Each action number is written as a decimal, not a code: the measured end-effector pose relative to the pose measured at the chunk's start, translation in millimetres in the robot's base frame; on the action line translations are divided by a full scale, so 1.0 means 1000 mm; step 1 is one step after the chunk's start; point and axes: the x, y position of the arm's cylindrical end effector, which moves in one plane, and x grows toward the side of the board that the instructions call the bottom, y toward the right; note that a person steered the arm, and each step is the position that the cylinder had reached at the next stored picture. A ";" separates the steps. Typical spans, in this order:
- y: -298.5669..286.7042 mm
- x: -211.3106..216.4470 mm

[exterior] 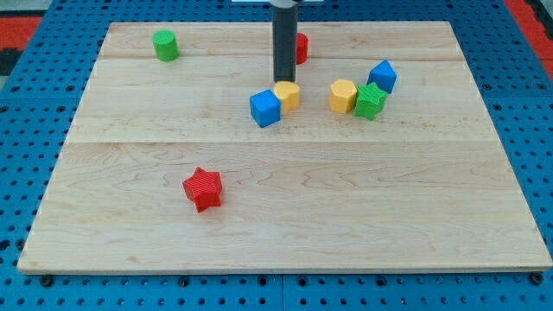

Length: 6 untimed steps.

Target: Push the red circle above the yellow heart

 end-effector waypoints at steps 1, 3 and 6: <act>0.038 -0.037; 0.029 -0.088; 0.049 -0.094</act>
